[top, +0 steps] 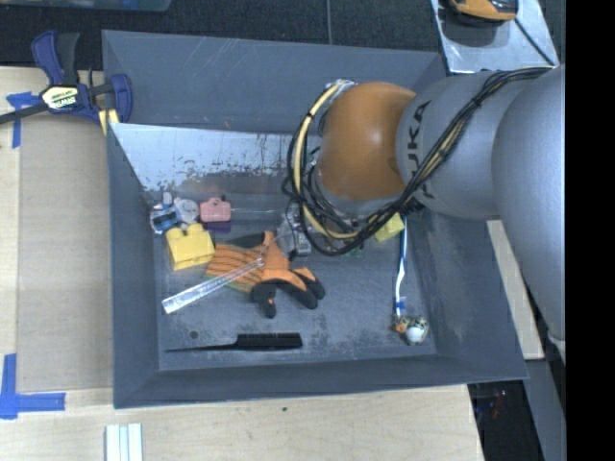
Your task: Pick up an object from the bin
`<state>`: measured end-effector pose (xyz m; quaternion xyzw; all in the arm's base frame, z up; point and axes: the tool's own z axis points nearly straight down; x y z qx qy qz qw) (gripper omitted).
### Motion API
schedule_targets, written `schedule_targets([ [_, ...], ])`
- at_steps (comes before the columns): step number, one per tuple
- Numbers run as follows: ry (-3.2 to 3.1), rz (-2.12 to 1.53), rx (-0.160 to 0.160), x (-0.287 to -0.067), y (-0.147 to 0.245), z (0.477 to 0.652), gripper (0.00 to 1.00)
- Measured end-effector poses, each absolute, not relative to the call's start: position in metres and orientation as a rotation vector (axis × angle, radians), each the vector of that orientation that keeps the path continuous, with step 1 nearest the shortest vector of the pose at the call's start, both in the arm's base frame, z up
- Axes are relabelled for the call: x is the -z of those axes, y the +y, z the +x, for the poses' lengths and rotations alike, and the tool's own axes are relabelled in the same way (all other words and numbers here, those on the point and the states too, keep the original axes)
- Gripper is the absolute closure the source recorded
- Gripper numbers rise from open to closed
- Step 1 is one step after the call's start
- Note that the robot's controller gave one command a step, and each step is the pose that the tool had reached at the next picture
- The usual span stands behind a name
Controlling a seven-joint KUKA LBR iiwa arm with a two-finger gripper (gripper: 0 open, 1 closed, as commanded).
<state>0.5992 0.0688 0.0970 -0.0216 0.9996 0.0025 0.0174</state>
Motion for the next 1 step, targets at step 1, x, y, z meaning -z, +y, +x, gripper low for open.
schedule_targets([
  [1, 3.109, -0.067, -0.007, -0.108, 0.0687, 0.5983, 1.0],
])
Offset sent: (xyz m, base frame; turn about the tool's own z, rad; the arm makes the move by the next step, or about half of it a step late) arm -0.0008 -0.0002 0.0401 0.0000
